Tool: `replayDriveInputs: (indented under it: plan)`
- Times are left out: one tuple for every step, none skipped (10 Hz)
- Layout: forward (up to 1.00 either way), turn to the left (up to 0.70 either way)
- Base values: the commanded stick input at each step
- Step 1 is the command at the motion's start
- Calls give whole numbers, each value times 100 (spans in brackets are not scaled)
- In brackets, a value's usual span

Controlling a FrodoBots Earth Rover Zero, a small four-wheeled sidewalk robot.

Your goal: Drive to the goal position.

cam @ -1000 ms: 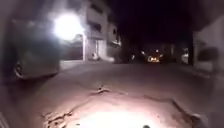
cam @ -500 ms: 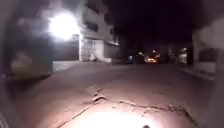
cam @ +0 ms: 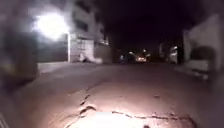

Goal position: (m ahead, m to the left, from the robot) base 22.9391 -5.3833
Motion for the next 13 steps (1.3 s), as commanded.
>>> replayDriveInputs:
  plan:
    - [70, -35]
    - [70, -35]
    - [70, -35]
    - [70, -35]
    - [70, -35]
    - [70, -35]
    - [70, -35]
    - [70, -35]
    - [70, -35]
    - [70, -35]
    - [70, -35]
    - [70, -35]
    - [70, -35]
